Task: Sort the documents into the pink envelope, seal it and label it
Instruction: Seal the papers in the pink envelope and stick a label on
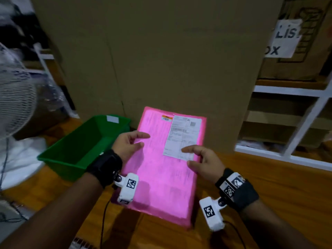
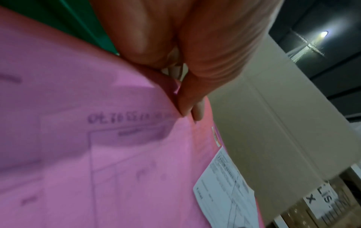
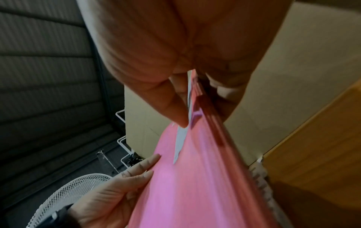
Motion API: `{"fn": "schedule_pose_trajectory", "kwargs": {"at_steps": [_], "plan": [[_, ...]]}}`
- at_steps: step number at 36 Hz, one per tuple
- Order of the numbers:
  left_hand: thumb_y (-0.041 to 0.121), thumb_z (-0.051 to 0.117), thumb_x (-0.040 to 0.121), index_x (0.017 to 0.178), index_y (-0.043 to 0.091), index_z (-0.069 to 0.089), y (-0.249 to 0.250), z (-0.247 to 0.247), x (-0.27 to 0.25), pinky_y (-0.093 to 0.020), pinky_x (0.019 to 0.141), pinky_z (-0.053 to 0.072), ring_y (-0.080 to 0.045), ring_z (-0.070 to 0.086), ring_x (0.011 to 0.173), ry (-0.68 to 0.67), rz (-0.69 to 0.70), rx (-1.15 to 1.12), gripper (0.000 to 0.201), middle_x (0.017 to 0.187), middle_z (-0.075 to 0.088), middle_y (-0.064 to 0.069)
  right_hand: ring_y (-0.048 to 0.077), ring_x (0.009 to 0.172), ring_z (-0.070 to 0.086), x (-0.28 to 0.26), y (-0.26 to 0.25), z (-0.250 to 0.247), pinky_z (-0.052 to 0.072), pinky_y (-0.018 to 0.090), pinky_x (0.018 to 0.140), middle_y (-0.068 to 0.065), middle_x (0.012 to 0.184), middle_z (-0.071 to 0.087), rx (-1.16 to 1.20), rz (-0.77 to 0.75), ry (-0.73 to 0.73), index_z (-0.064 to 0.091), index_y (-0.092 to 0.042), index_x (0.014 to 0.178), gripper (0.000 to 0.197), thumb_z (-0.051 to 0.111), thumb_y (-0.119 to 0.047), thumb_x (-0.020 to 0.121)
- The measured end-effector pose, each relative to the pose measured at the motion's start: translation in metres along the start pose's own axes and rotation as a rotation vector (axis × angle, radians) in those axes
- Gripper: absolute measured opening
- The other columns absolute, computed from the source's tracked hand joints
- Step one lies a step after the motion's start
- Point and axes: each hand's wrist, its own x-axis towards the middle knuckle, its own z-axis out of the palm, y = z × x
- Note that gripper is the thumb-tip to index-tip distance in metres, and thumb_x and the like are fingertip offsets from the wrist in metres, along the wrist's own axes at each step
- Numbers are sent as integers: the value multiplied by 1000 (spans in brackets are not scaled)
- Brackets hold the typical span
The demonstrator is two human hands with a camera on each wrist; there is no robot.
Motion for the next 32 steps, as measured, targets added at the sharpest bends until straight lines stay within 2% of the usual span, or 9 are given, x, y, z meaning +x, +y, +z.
{"fn": "schedule_pose_trajectory", "kwargs": {"at_steps": [5,10,12,15,19,22,24,28,32], "plan": [[-16,59,89,111,12,72,10,-57,15,-12,64,49,5,59,63,-22,-3,78,38,77,71,15,10,82,68,45,-23,33,57,23,66,2,116,69,-66,-16,17,73,-28,97,40,64,8,82],[13,69,70,129,15,62,22,-130,43,-23,96,49,-10,64,103,-242,38,374,59,122,67,0,14,93,69,103,-64,70,58,26,76,5,117,68,-22,39,-18,74,-21,90,38,60,14,84],[19,71,71,130,18,62,23,-156,58,-28,108,42,-17,60,121,-245,90,600,60,132,64,-1,5,79,69,127,-76,91,57,26,69,3,108,71,-103,40,-2,75,-23,88,37,60,11,83],[8,77,79,130,19,64,17,-195,84,-20,103,36,-17,55,127,-191,119,795,53,136,62,0,2,45,55,158,-93,128,45,19,46,7,83,72,-254,63,18,75,-21,95,32,59,5,84],[2,74,82,118,17,72,-2,-234,106,-14,80,33,-23,60,118,-165,79,831,40,124,68,-6,6,36,50,190,-105,176,46,19,38,13,73,60,-159,157,0,70,-2,106,29,50,11,89],[-1,70,86,117,12,74,-16,-252,116,-14,58,29,-34,64,97,-175,13,840,34,115,68,-25,4,36,50,208,-107,205,49,19,40,6,66,55,-108,236,-4,68,1,105,26,49,10,92],[-3,67,85,113,12,76,-31,-264,124,-10,50,32,-14,56,62,-185,-1,835,33,103,69,-28,6,36,50,216,-106,220,50,20,40,8,65,55,-81,276,-5,68,-1,100,24,48,10,92],[-4,62,84,103,21,78,-66,-287,140,-9,46,34,-3,48,46,-223,-91,807,36,65,59,4,11,41,49,227,-98,244,50,20,41,8,63,54,-35,345,1,68,-8,88,26,48,9,92],[-12,54,84,98,15,78,-83,-294,156,-9,47,36,4,49,43,-105,-105,621,40,69,63,3,9,45,53,239,-96,253,50,21,43,3,64,59,15,387,48,70,-11,85,28,49,7,92]]}}
